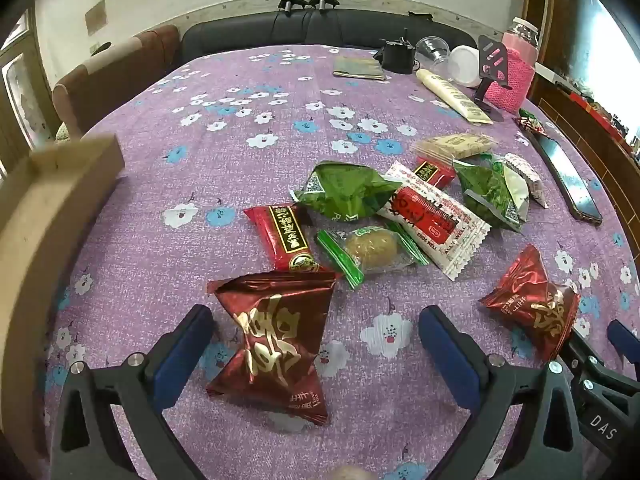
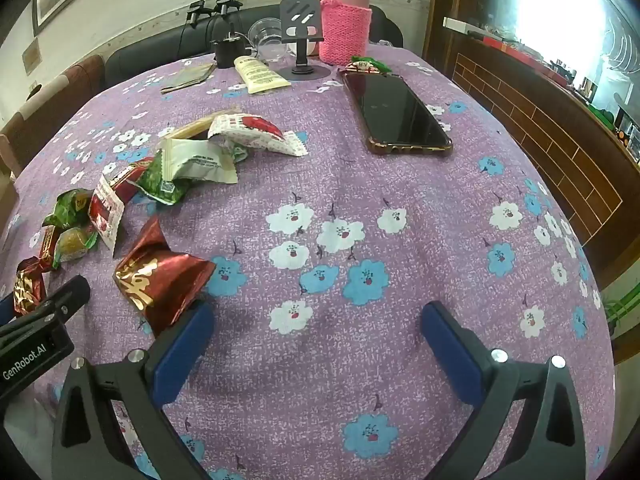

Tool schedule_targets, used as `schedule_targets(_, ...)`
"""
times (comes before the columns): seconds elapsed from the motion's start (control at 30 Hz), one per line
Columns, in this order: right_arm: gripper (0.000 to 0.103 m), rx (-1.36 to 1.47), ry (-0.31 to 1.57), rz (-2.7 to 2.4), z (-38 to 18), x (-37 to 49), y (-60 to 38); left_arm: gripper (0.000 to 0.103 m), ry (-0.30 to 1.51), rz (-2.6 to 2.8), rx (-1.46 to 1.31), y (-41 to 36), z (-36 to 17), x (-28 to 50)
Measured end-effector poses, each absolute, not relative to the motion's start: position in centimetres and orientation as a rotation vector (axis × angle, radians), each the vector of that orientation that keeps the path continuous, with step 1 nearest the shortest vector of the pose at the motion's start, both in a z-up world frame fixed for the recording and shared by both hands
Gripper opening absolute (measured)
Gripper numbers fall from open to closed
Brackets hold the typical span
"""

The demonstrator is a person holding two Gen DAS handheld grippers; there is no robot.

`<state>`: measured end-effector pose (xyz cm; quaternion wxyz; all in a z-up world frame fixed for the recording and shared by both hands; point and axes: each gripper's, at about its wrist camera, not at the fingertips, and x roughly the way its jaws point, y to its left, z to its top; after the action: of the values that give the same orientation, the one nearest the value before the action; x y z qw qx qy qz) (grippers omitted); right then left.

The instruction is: Organize snacks

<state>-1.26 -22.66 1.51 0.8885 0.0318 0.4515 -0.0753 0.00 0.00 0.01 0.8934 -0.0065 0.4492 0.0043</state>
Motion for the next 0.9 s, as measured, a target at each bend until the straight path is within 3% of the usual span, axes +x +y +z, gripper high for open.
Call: schedule_targets(0.9, 0.103, 0.067, 0.940, -0.156, 1.49, -1.25, -22.71, 0.103, 0.933, -0.059, 0.021, 0.32, 0.26, -0.75)
